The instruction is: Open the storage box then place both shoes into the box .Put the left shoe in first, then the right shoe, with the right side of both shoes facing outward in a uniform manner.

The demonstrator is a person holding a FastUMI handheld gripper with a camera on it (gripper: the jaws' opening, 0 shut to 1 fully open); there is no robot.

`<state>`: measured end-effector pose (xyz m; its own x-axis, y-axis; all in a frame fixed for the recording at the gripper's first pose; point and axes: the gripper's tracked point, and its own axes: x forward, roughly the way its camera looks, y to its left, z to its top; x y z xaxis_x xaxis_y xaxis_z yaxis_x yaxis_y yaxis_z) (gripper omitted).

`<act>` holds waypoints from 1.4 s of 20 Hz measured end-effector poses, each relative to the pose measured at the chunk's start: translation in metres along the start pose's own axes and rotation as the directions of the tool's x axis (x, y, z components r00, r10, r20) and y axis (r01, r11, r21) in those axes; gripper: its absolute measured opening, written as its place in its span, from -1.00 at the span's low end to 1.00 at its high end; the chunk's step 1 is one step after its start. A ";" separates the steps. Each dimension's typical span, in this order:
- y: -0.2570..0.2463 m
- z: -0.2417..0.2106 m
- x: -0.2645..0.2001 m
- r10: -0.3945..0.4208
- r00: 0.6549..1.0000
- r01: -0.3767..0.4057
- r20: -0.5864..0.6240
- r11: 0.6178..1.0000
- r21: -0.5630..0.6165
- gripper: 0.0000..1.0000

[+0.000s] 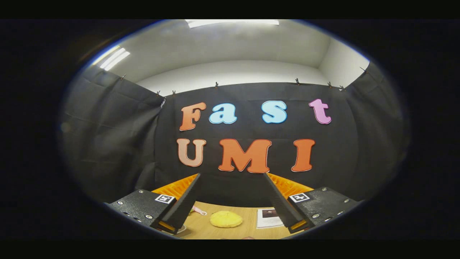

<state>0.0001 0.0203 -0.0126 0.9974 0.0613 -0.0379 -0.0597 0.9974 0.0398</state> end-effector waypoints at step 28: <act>0.127 -0.234 -0.055 0.459 0.593 -0.017 -0.662 0.829 0.560 0.91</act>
<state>-0.0716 0.1519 -0.2390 0.5374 0.5188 -0.6649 -0.0435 0.8044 0.5925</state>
